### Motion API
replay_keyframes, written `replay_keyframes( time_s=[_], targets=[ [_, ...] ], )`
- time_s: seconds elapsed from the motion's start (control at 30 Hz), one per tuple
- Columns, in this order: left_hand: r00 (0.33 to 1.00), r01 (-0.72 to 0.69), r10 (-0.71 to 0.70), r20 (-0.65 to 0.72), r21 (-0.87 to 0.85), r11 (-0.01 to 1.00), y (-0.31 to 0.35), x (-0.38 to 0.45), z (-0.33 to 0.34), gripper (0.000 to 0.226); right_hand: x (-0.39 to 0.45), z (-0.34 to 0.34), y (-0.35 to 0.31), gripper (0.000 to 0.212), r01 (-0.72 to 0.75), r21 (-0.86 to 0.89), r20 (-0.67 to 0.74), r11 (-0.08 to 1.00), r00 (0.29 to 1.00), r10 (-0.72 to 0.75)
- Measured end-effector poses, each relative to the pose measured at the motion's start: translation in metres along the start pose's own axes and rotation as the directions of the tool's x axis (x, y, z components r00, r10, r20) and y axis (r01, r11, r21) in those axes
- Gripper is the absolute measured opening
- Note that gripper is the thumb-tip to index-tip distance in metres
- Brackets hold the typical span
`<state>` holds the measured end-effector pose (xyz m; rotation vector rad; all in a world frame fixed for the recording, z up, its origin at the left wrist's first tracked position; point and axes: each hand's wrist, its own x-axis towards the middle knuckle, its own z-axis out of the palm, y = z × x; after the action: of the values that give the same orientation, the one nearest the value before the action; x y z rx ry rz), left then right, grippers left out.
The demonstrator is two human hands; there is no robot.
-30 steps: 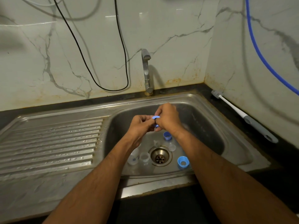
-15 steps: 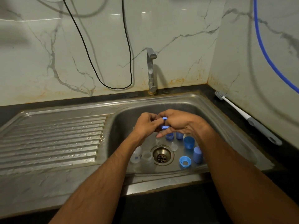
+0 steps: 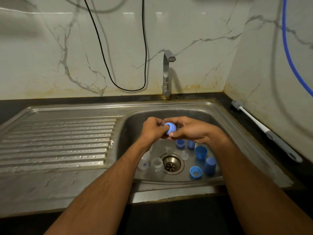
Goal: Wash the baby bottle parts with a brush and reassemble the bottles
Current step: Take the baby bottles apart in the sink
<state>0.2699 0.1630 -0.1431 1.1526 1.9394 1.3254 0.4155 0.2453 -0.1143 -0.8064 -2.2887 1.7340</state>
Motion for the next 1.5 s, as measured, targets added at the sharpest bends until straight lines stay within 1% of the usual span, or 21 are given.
replay_keyframes(
  time_s=[0.03,0.1,0.13,0.2,0.3,0.4,0.53,0.57,0.63,0.73,0.8,0.9,1.0,1.07,1.13,1.2,1.27,1.3,1.37,1.43,1.5],
  targets=[
    [0.999,0.053,-0.052,0.009,-0.042,0.998,0.002,-0.002,0.000,0.010,0.000,0.002,-0.001,0.063,0.017,-0.066,-0.031,0.998,0.999,-0.019],
    [0.985,0.172,-0.162,0.062,-0.210,0.963,0.008,-0.007,-0.002,0.011,0.000,0.005,-0.001,0.057,0.033,-0.082,-0.104,0.996,0.994,-0.041],
    [0.972,0.230,-0.202,0.119,-0.322,0.918,0.010,-0.009,-0.004,0.014,0.000,0.004,-0.001,0.057,0.035,-0.049,-0.138,0.998,0.990,-0.041],
    [0.942,0.324,-0.225,0.248,-0.507,0.799,0.011,-0.010,-0.009,0.024,0.001,0.001,0.001,0.055,0.043,0.045,-0.200,0.998,0.979,-0.033],
    [0.907,0.398,-0.189,0.376,-0.623,0.673,0.009,-0.010,-0.013,0.029,0.000,-0.003,0.002,0.039,0.054,0.259,-0.236,0.964,0.972,0.009],
    [0.896,0.422,-0.200,0.395,-0.623,0.658,0.008,-0.009,-0.012,0.034,-0.003,-0.005,-0.001,0.027,0.022,0.403,-0.215,0.915,0.974,0.071],
    [0.921,0.382,-0.223,0.319,-0.630,0.676,0.008,-0.008,-0.009,0.034,-0.002,-0.006,-0.002,0.031,0.013,0.574,-0.218,0.819,0.966,0.137],
    [0.924,0.379,-0.232,0.305,-0.636,0.673,0.008,-0.008,-0.009,0.036,-0.001,-0.007,-0.002,0.032,0.013,0.586,-0.234,0.810,0.960,0.154],
    [0.924,0.379,-0.241,0.296,-0.632,0.676,0.008,-0.007,-0.009,0.042,0.000,-0.011,0.002,0.034,-0.001,0.540,-0.296,0.841,0.936,0.191],
    [0.922,0.380,-0.241,0.304,-0.582,0.719,0.008,-0.008,-0.009,0.047,-0.001,-0.015,0.005,0.023,-0.029,0.473,-0.361,0.881,0.905,0.224],
    [0.918,0.387,-0.253,0.305,-0.553,0.738,0.008,-0.008,-0.008,0.045,-0.001,-0.015,0.004,0.018,-0.020,0.493,-0.356,0.870,0.908,0.223],
    [0.916,0.394,-0.278,0.288,-0.520,0.758,0.007,-0.008,-0.007,0.029,-0.001,-0.016,0.003,0.019,-0.001,0.523,-0.353,0.852,0.910,0.218],
    [0.920,0.387,-0.301,0.251,-0.466,0.796,0.004,-0.006,-0.006,0.025,-0.001,-0.017,0.008,0.021,-0.032,0.443,-0.390,0.896,0.893,0.224],
    [0.923,0.382,-0.317,0.218,-0.426,0.820,0.003,-0.006,-0.005,0.026,0.000,-0.019,0.013,0.020,-0.095,0.261,-0.453,0.961,0.866,0.209],
    [0.927,0.374,-0.326,0.186,-0.364,0.853,0.002,-0.007,-0.003,0.020,0.000,-0.021,0.018,0.019,-0.175,0.052,-0.483,0.983,0.857,0.178],
    [0.941,0.329,-0.299,0.156,-0.233,0.915,0.000,-0.009,0.000,0.014,-0.001,-0.022,0.020,0.026,-0.261,-0.153,-0.462,0.953,0.871,0.164],
    [0.966,0.219,-0.221,0.132,0.029,0.975,-0.003,-0.009,0.005,0.014,-0.003,-0.019,0.022,0.034,-0.339,-0.351,-0.427,0.873,0.888,0.173],
    [0.976,0.128,-0.159,0.148,0.203,0.971,-0.006,-0.009,0.009,0.015,-0.005,-0.017,0.022,0.036,-0.367,-0.412,-0.417,0.834,0.890,0.185],
    [0.965,-0.074,-0.063,0.256,0.490,0.868,-0.005,-0.012,0.017,0.018,-0.007,-0.011,0.024,0.035,-0.413,-0.492,-0.404,0.766,0.888,0.220],
    [0.938,-0.196,-0.042,0.344,0.628,0.753,-0.007,-0.015,0.026,0.022,-0.007,-0.004,0.029,0.032,-0.432,-0.584,-0.378,0.687,0.894,0.241],
    [0.911,-0.265,-0.053,0.409,0.679,0.684,-0.008,-0.016,0.033,0.024,-0.005,0.002,0.035,0.032,-0.416,-0.673,-0.321,0.611,0.909,0.266]
  ],
)
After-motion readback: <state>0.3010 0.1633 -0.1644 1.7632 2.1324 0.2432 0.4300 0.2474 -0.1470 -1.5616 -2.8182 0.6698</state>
